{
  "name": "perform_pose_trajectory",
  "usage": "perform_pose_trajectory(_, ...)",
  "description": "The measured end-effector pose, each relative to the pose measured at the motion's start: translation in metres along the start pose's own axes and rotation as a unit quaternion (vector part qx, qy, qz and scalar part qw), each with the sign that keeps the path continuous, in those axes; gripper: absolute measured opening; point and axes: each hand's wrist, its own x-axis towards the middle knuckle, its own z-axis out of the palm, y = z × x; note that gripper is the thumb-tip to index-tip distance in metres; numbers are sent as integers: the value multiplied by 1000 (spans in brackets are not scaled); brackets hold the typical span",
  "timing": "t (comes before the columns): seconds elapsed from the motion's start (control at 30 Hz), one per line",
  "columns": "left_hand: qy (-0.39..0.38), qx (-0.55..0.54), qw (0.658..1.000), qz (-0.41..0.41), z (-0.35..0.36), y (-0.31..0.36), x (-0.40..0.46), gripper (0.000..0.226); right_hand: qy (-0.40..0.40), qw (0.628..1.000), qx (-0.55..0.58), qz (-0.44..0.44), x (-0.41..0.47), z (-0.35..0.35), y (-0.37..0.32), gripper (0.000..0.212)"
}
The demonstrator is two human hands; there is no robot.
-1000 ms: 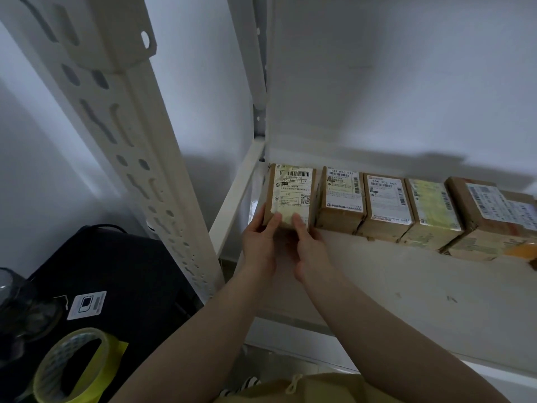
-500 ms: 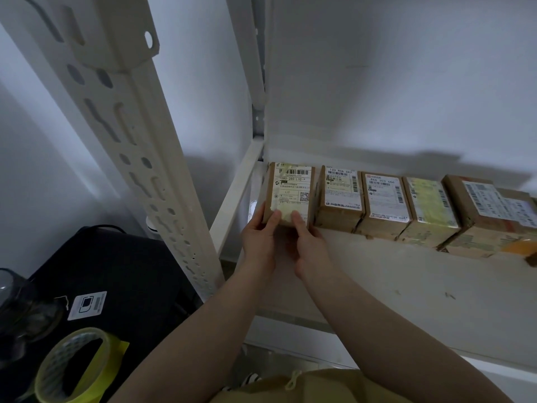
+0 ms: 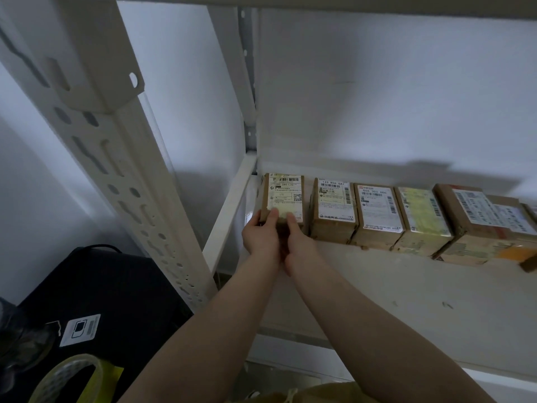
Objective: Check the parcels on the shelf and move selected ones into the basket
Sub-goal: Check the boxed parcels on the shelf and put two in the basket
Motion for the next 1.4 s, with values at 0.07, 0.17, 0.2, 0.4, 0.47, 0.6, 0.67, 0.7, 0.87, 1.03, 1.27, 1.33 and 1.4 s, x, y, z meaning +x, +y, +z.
perform_pose_trajectory(0.07,6,12,1000,-5,5,4,4,19,12,1000,-8,-4,1,2,-2,48)
perform_pose_trajectory(0.17,9,23,999,-21,11,10,9,20,18,1000,-22,-6,4,3,-4,52)
perform_pose_trajectory(0.2,9,27,999,-24,12,11,10,22,18,1000,-23,-7,6,3,-5,52)
perform_pose_trajectory(0.4,13,64,998,-10,11,10,7,59,3,1000,-24,-9,7,-2,-3,65)
perform_pose_trajectory(0.47,12,87,996,-10,6,6,1,82,10,999,-39,-2,4,-12,-5,60)
perform_pose_trajectory(0.6,35,143,988,-53,3,-3,-26,114,44,998,-46,-4,-6,-41,-17,59)
perform_pose_trajectory(0.67,14,145,984,-100,7,-9,-41,138,75,996,-38,-10,-10,-50,-25,54)
perform_pose_trajectory(0.7,-13,133,983,-129,12,-12,-47,143,84,996,-28,-10,-10,-52,-29,56)
perform_pose_trajectory(0.87,-95,41,969,-223,47,-10,-58,98,86,996,37,-12,-8,-56,-42,70)
perform_pose_trajectory(1.03,-58,70,971,-219,71,-6,-58,84,78,997,-4,-13,21,-59,-48,89)
perform_pose_trajectory(1.27,24,101,970,-220,86,-59,-4,113,60,998,-17,-15,18,-70,-55,86)
perform_pose_trajectory(1.33,14,74,973,-218,81,-51,-18,102,51,999,-9,-11,17,-76,-53,92)
perform_pose_trajectory(1.4,-7,53,977,-206,72,-41,-36,85,42,998,-24,-35,18,-84,-49,73)
